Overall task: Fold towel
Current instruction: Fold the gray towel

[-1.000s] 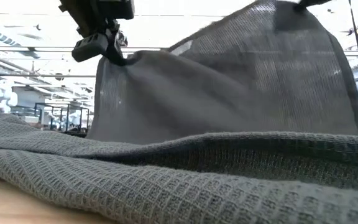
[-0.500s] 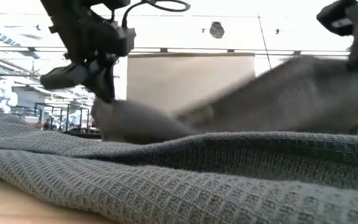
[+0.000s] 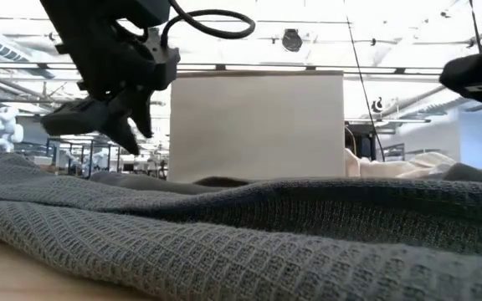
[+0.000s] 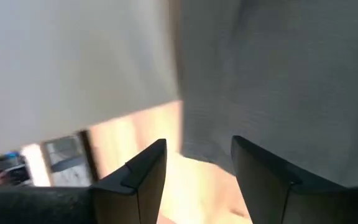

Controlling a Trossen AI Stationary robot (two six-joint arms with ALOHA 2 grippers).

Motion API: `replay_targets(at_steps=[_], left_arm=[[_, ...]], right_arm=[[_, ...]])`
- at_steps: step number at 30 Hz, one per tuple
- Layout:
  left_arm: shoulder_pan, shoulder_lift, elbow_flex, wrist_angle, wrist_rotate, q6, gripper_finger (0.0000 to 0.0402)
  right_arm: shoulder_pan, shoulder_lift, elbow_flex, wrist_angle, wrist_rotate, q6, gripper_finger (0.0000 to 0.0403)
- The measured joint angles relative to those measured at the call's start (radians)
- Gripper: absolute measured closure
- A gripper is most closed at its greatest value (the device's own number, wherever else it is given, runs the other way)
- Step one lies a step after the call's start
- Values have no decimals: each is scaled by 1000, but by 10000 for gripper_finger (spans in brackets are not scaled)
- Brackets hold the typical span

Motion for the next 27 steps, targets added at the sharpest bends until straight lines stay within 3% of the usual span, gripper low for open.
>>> replay_targets(at_steps=[4,10,15,21,27], left_arm=[[3,-2,0,0,127,-26,214],[21,-7,-42,114,153,-13,214],[26,-7,-56,405,252,111,214],[72,-29,-43,413,171,209,213],[192,-24,-61,385,289,236,213]], right_arm=[[21,-16,0,-11,-1,54,294],[45,-50,0,1,10,112,237],[57,-65,0,65,60,87,228],[53,-73,0,113,106,63,234],[47,-73,0,123,142,69,236]])
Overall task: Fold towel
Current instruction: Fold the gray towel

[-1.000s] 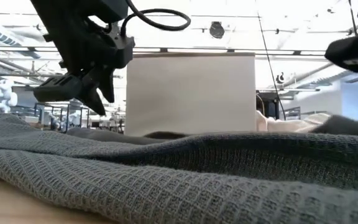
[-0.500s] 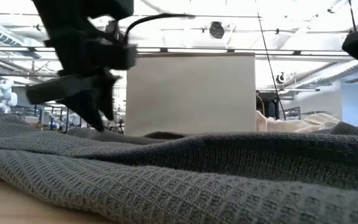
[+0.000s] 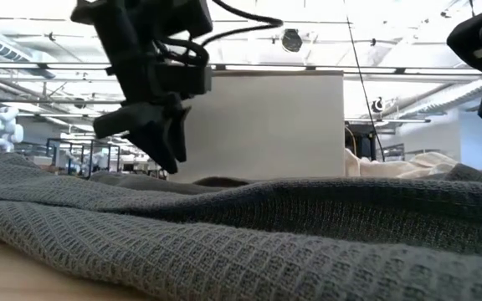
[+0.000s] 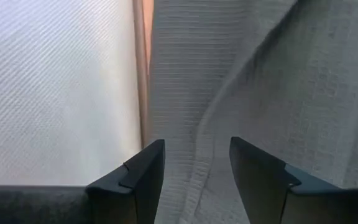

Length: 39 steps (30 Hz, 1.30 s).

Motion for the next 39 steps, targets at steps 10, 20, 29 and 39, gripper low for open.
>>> replay_targets(at_steps=[10,20,29,39], left_arm=[[74,5,-1,95,251,125,214],[140,44,-1,97,291,175,252],[154,45,-1,95,353,212,316],[153,45,-1,99,280,242,319]], right_arm=[[1,0,0,3,3,7,236],[1,0,0,10,3,25,236],[0,0,0,28,23,25,236],[0,0,0,38,29,25,236]])
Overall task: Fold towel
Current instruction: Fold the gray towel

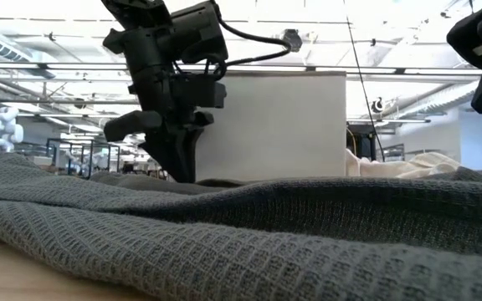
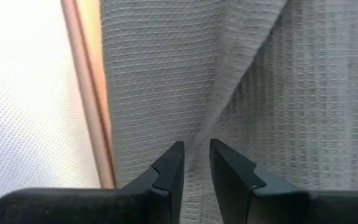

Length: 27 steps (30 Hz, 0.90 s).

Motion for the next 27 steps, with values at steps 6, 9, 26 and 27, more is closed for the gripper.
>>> replay_targets(at_steps=[6,9,26,27], left_arm=[[0,0,0,-3,28,1,304],[1,22,0,-1,44,0,299],[-8,17,12,-43,-109,47,347],[-9,9,13,-43,-116,50,362]], right_arm=[[0,0,0,5,0,0,236],[0,0,0,5,0,0,236],[0,0,0,13,0,-1,236],[0,0,0,14,1,-1,236]])
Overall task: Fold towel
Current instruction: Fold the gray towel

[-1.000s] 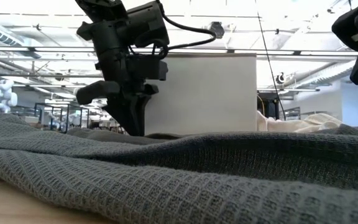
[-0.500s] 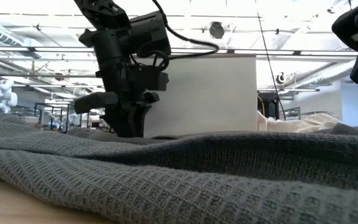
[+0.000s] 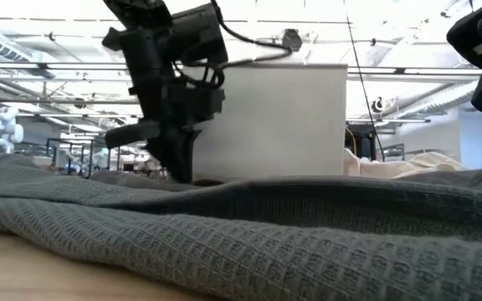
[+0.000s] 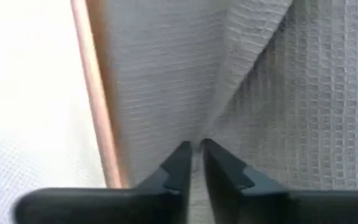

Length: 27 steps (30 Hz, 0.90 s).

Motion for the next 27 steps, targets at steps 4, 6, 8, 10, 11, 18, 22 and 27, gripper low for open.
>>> replay_targets(at_steps=[4,6,8,10,11,18,22,27], left_arm=[[-3,0,0,-15,-34,11,396],[-11,-1,0,-36,-60,16,398],[-21,-1,1,-55,-83,16,399],[-31,-1,11,-98,-94,7,399],[-35,-1,17,-102,-95,-9,399],[-60,-2,19,-116,-85,-77,380],[-103,-2,19,-127,-93,-121,347],[-167,-3,27,-211,-136,-204,307]], right_arm=[[0,0,0,1,18,-3,236],[0,0,0,1,20,-3,236],[0,0,0,1,20,-2,236],[0,0,0,1,20,-2,236],[0,0,0,1,20,-2,236],[-15,0,0,29,66,-10,236],[-81,6,0,176,131,-103,236],[-200,52,0,369,128,-263,236]])
